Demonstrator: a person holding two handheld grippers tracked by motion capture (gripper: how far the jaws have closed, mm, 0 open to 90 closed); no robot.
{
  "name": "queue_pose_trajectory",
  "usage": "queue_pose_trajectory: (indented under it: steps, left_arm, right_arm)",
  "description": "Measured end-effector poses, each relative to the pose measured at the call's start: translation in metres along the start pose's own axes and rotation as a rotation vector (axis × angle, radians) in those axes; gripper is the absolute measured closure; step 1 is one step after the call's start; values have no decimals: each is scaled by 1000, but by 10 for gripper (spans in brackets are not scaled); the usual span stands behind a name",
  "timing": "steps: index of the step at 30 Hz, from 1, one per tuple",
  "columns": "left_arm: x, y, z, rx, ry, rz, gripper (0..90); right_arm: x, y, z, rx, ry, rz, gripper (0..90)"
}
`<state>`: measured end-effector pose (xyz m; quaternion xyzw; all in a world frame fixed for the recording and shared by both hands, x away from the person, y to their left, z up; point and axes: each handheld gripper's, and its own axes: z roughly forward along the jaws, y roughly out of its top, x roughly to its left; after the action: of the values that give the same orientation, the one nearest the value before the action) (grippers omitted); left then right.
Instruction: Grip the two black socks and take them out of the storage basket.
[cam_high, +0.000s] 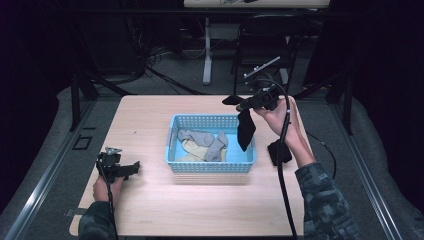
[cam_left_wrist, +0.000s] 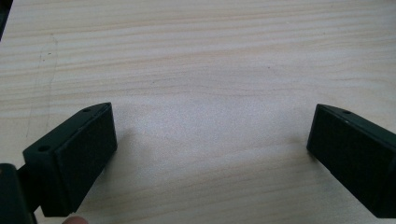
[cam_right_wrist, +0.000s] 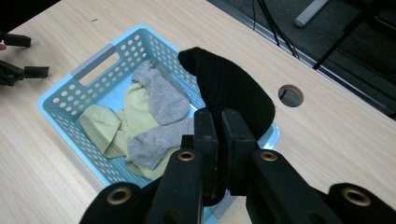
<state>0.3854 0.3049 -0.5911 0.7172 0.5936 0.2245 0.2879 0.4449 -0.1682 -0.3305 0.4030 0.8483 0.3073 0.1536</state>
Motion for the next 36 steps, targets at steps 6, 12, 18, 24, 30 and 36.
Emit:
queue_pose_trajectory:
  steps: [6,12,18,24,30,36]
  left_arm:
    - [0,0,0,0,0,0,15]
    - [0,0,0,0,-1,0,15]
    - [0,0,0,0,0,0,14]
    - [0,0,0,0,0,-1,15]
    - [0,0,0,0,0,1,14]
    - [0,0,0,0,-1,1,15]
  right_arm:
    - [-11,-7,-15,-2,-26,8,860]
    - [-26,-19,-29,-11,-56,39,861]
    - [-43,-36,-41,-15,-89,70,860]
    - [-65,-58,-43,5,-121,127,861]
    - [-81,-84,-28,49,-141,172,860]
    - [-96,-115,3,127,-146,233,860]
